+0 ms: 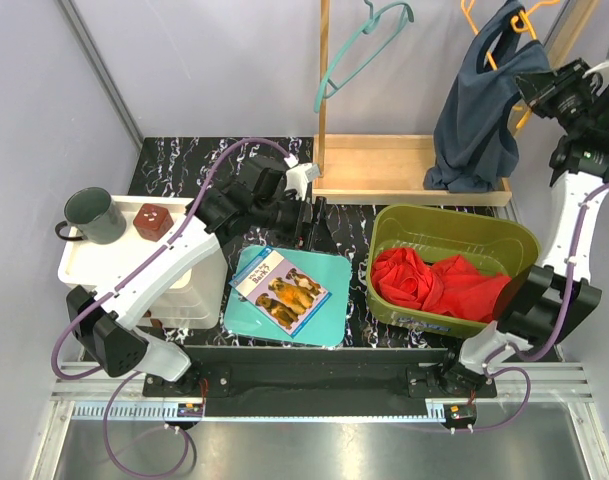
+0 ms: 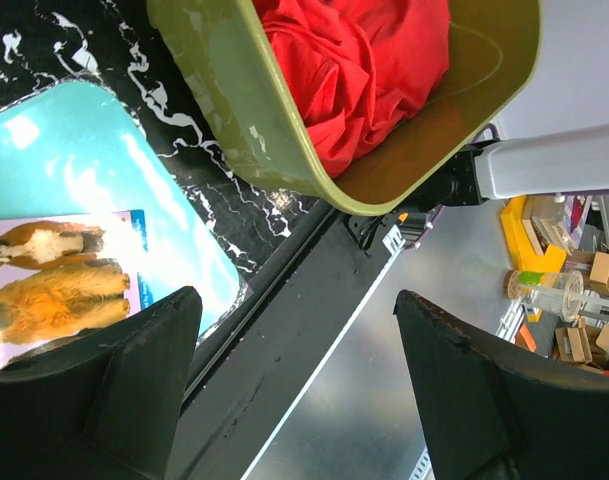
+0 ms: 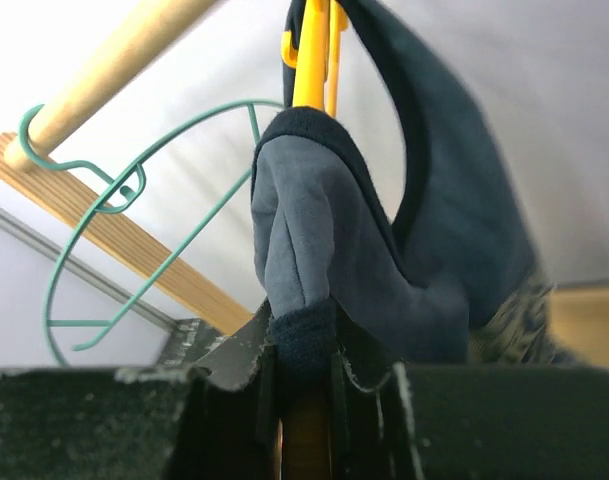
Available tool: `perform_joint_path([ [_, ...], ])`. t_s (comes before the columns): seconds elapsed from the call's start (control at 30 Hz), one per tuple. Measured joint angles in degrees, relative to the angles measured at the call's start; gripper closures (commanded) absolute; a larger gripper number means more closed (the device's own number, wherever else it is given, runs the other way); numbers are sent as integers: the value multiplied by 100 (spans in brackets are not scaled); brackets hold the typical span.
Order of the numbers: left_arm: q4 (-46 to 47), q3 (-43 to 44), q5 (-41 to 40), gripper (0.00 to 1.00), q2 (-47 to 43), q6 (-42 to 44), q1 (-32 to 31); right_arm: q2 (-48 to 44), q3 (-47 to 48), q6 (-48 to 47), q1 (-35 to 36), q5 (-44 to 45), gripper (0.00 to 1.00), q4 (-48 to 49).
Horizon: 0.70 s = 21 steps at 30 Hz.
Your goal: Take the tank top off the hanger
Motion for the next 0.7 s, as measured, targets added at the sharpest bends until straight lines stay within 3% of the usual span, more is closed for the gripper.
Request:
perform_joint_path([
  [0.33,83,17,177,17,0,-4,0,-841,-1132,1355,214,533,100,9],
  [0.7,105,138,164,17,-59,136,4,-2164,-2234,1115,1626,1449,100,-1388],
])
